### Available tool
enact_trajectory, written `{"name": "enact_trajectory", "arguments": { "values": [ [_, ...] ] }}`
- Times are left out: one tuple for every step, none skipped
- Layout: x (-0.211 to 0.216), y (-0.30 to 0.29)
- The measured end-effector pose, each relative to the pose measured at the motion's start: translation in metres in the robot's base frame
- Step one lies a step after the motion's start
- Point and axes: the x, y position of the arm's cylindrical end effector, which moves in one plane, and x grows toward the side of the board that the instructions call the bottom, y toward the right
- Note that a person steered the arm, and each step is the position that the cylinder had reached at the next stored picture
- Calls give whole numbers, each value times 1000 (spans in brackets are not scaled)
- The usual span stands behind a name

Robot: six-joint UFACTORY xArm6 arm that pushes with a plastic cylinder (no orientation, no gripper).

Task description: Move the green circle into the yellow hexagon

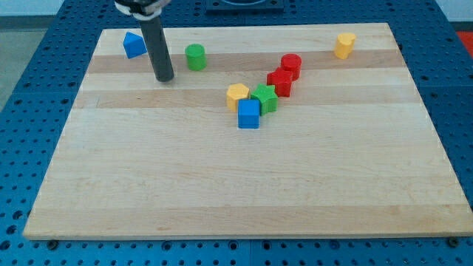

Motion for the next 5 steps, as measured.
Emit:
{"name": "enact_trajectory", "arguments": {
  "values": [
    [-31, -2],
    [-44, 5],
    [-47, 21],
    [-47, 22],
    [-47, 34]
  ]
}}
